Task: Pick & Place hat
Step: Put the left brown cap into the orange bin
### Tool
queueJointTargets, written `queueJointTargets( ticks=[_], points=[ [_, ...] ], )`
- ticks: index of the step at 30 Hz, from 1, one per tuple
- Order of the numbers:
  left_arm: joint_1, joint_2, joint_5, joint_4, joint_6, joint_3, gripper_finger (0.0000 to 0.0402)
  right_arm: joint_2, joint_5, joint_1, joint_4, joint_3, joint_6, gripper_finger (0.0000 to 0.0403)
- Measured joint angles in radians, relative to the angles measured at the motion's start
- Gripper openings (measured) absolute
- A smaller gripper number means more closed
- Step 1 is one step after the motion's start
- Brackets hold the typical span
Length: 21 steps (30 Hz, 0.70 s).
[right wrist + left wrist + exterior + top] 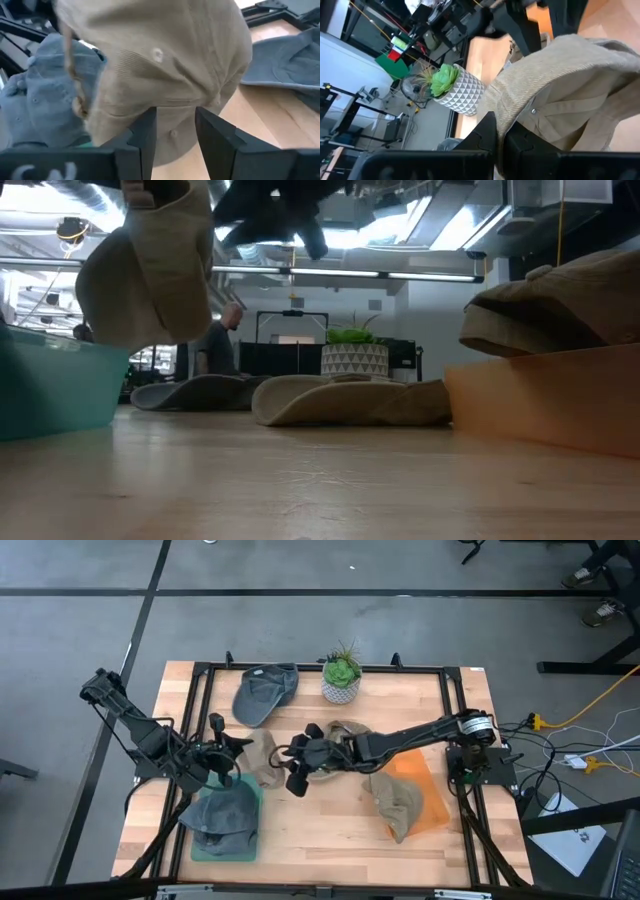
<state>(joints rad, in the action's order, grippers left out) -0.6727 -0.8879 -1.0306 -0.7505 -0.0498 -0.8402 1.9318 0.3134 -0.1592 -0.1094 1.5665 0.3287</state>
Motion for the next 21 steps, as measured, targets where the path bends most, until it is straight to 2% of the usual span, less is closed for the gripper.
queueJointTargets(
  ticks=[3,7,10,16,21],
  points=[
    [0.0,0.0,0.0,0.02,0.0,0.0,0.0004,0.0,-0.039,0.025,0.112,-0.062,0.026,0.0133],
    [0.0,0.0,0.001,0.023,0.0,0.0,0.0004,0.0,-0.192,0.045,0.325,-0.14,0.033,0.0133],
    [0.0,0.0,0.001,0.023,0.001,0.0,0.0004,0.0,-0.274,0.046,0.411,-0.154,0.027,0.0133],
    [0.0,0.0,0.021,0.036,0.002,0.0,0.0004,0.0,-0.29,0.052,0.418,-0.153,0.034,0.0145],
    [0.0,0.0,0.037,0.037,0.002,0.0,0.0004,0.0,-0.289,0.054,0.416,-0.153,0.055,0.0199]
  ],
)
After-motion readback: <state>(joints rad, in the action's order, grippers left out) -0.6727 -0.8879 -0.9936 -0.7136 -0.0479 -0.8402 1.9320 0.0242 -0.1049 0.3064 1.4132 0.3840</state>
